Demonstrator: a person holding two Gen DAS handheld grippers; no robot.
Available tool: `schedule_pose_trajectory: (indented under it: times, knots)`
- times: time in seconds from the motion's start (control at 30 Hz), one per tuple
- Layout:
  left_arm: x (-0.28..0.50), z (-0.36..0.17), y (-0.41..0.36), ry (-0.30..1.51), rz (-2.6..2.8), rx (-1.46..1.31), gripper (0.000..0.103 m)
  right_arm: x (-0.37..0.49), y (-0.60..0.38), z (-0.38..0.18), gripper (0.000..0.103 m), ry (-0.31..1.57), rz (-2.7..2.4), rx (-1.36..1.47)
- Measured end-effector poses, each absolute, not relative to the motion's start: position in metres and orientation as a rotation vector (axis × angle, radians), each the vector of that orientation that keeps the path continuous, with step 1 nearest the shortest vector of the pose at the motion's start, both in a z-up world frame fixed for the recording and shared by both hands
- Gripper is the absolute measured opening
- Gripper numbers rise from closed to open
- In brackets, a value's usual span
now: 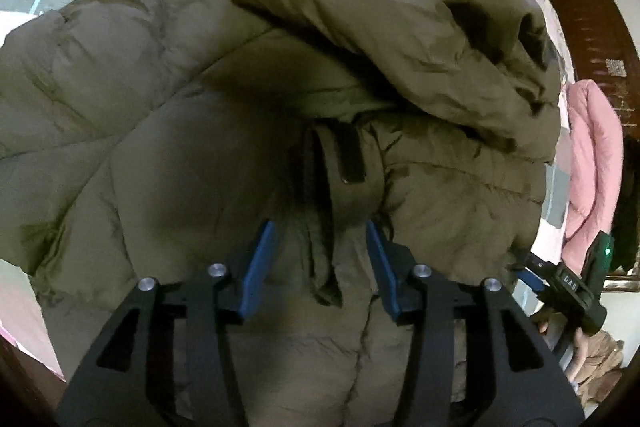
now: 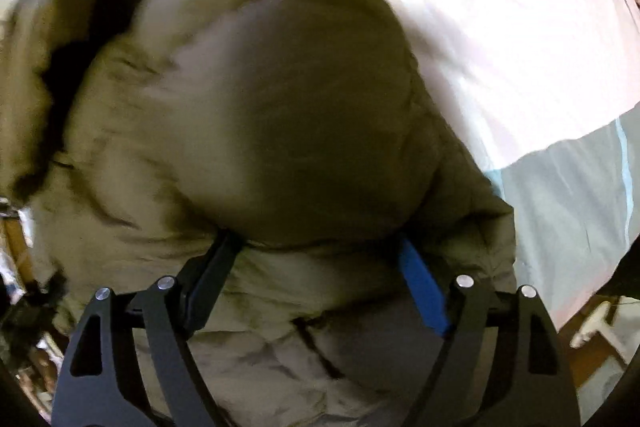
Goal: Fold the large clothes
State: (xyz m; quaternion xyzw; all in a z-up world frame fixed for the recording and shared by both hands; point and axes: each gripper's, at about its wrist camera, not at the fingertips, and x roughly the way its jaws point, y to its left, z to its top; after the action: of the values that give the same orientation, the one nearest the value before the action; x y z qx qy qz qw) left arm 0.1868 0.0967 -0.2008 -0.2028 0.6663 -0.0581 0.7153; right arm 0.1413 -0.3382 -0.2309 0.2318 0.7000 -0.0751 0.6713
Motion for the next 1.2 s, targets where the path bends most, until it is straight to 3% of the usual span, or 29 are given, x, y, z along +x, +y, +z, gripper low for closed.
schedule_pose_trajectory:
  times: [0.13,0.27,0.37,0.43,0.47,0.5,0.63,0.73,0.83,1.03,1.2]
  knots:
    - [0.186,-0.212,0.085,1.525,-0.168,-0.459,0.047,0.139,-0.338,-0.205,0.09,1.476,-0.129,0.53]
    - [0.183,-0.22,0.068,1.574,-0.103,-0.333,0.045,0.138,-0.32,-0.198,0.09,1.465,-0.042,0.545]
    - [0.182,-0.215,0.1,1.574,-0.031,-0.461,0.046,0.14,-0.296,-0.195,0.09,1.442,0.02,0.476]
    - [0.18,-0.2,0.141,1.505,0.035,-0.586,0.063,0.143,-0.287,-0.208,0.09,1.491,-0.047,0.33]
    - [0.177,-0.19,0.169,1.45,0.109,-0.636,0.083,0.142,-0.283,-0.218,0.09,1.539,-0.074,0.278]
    - [0.173,-0.184,0.195,1.399,0.186,-0.677,0.092,0.141,-0.285,-0.224,0.09,1.568,-0.079,0.276]
    - [0.131,-0.169,0.317,1.182,0.527,-0.91,0.092,0.139,-0.305,-0.215,0.09,1.577,-0.07,0.368]
    - [0.088,-0.169,0.402,1.036,0.716,-1.03,0.099,0.135,-0.32,-0.207,0.09,1.565,-0.082,0.352]
    - [0.061,-0.178,0.467,0.972,0.742,-1.129,0.099,0.123,-0.333,-0.201,0.09,1.585,-0.083,0.369]
    - [0.007,-0.195,0.543,0.86,0.946,-1.201,0.1,0.095,-0.341,-0.183,0.09,1.592,-0.001,0.46]
    - [0.004,-0.236,0.565,0.915,0.887,-1.294,0.099,0.084,-0.342,-0.163,0.091,1.545,0.033,0.504]
